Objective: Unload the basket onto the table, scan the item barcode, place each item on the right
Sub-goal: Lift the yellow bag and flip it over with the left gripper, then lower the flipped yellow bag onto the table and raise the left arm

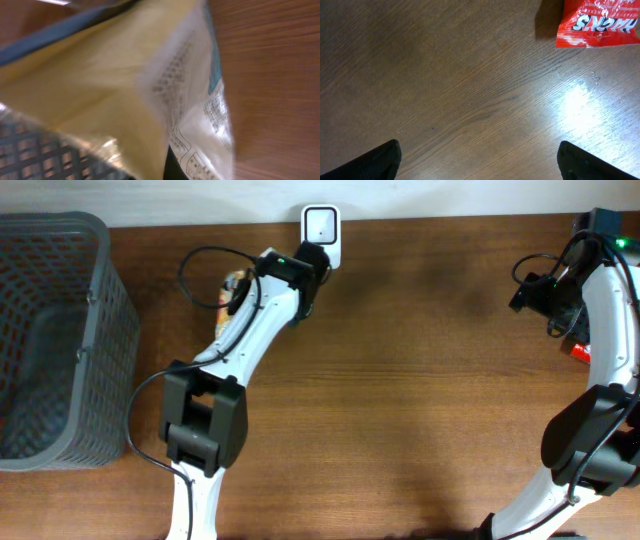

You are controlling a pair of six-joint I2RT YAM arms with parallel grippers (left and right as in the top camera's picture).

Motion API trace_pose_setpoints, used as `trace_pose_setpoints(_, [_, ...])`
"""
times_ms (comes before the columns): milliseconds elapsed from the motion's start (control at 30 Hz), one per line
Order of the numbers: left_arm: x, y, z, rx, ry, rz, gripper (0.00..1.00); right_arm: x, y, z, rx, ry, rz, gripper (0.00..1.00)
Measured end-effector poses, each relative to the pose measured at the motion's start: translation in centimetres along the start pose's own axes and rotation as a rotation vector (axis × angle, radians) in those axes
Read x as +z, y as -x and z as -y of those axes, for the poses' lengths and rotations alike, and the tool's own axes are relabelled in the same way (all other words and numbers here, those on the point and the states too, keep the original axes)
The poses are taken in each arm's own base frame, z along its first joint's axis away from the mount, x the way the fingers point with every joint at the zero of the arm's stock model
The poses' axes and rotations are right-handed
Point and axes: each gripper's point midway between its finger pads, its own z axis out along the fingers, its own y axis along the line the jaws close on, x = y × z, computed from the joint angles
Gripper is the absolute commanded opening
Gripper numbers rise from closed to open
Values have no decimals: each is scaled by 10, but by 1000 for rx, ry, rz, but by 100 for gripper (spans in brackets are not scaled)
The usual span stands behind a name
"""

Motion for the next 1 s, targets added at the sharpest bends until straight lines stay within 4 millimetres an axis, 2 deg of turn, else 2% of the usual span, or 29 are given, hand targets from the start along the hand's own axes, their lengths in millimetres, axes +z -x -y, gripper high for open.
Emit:
trace_pose_setpoints(33, [-6,1,15,6,-55,8,0,0,0,0,0,0,0,99])
trace_pose_setpoints(133, [-27,3,67,37,-224,37,11,0,0,0,0,0,0,99])
trace_pose_setpoints(200, [-43,-6,111,88,-376,19,12,0,0,0,0,0,0,99])
trace_pose_setpoints(233, [-50,-9,121,100,-420,16,15,0,0,0,0,0,0,99])
trace_pose_setpoints(300, [-71,-15,151,123,-558,9,38,0,0,0,0,0,0,98])
trace_pose_setpoints(367, [-93,-25,177,160,-663,-3,18,0,0,0,0,0,0,99])
trace_pose_setpoints(433, [-115,-39,199,214,-753,-20,21,0,0,0,0,0,0,99])
trace_pose_setpoints(500, [-124,-46,196,235,-768,-54,24,0,0,0,0,-1,-1,99])
trace_pose_setpoints(533, [-136,-32,185,214,-780,-28,21,0,0,0,0,0,0,99])
trace_pose_setpoints(600, [-145,-12,163,170,-763,21,0,0,0,0,0,1,1,98])
trace_pose_setpoints(633, [-144,2,138,125,-723,49,0,0,0,0,0,0,1,99])
trace_pose_setpoints(667, [-131,11,115,83,-684,45,0,0,0,0,0,0,1,99])
trace_pose_setpoints(700, [-118,10,103,63,-663,14,0,0,0,0,0,0,0,99])
trace_pose_setpoints(733, [-108,6,97,52,-657,-21,0,0,0,0,0,0,0,99])
trace_pose_setpoints(767, [-91,-6,92,41,-673,-103,0,0,0,0,0,0,0,99])
trace_pose_setpoints(800, [-75,-14,92,25,-689,-161,0,0,0,0,0,0,0,99])
trace_pose_setpoints(867, [-55,-35,117,28,-752,-252,0,0,0,0,0,0,1,99])
trace_pose_setpoints(900, [-52,-41,132,35,-785,-268,0,0,0,0,0,0,0,99])
trace_pose_setpoints(933, [-48,-56,162,55,-846,-299,0,0,0,0,0,0,0,99])
trace_pose_setpoints(967, [-47,-65,182,72,-887,-310,0,0,0,0,0,0,0,99])
trace_pose_setpoints(1000, [-53,-69,194,83,-921,-301,0,0,0,0,0,0,0,99])
